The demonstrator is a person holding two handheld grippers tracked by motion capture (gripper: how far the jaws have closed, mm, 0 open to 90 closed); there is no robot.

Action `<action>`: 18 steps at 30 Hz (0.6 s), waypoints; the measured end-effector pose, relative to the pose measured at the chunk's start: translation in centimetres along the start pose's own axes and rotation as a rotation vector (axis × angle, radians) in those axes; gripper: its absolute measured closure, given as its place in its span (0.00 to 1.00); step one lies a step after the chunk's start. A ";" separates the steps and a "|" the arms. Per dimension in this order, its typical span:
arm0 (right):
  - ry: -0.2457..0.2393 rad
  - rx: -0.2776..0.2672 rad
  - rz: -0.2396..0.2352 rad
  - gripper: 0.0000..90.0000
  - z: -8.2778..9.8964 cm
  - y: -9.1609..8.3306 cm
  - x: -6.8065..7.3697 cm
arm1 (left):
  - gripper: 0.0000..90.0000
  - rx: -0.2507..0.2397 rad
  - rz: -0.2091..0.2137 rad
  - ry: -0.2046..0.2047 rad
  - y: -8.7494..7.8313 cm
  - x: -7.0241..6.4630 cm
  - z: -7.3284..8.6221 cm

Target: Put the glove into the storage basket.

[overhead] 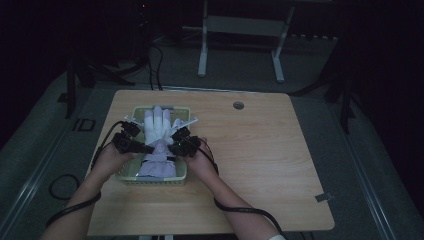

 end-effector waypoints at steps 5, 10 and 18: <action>0.015 0.020 -0.011 0.80 0.1 0.2 -0.5 | 0.72 0.015 -0.016 -0.022 0.7 0.1 -0.1; 0.028 0.017 -0.024 0.67 0.3 0.5 -0.9 | 0.59 0.050 -0.120 -0.005 1.6 -0.3 -0.3; 0.031 -0.110 -0.079 0.47 -0.5 -1.7 -1.6 | 0.41 0.011 -0.203 0.002 1.6 -0.8 -0.4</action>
Point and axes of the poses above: each handheld gripper's, and its own axes: y roughly forward along the jaws, z roughly out of its underside, x roughly to its left, the point moved 2 cm from there along y, roughly forward along the jaws, and after that the axes turned 10 degrees about -y, right-handed, at the moved point
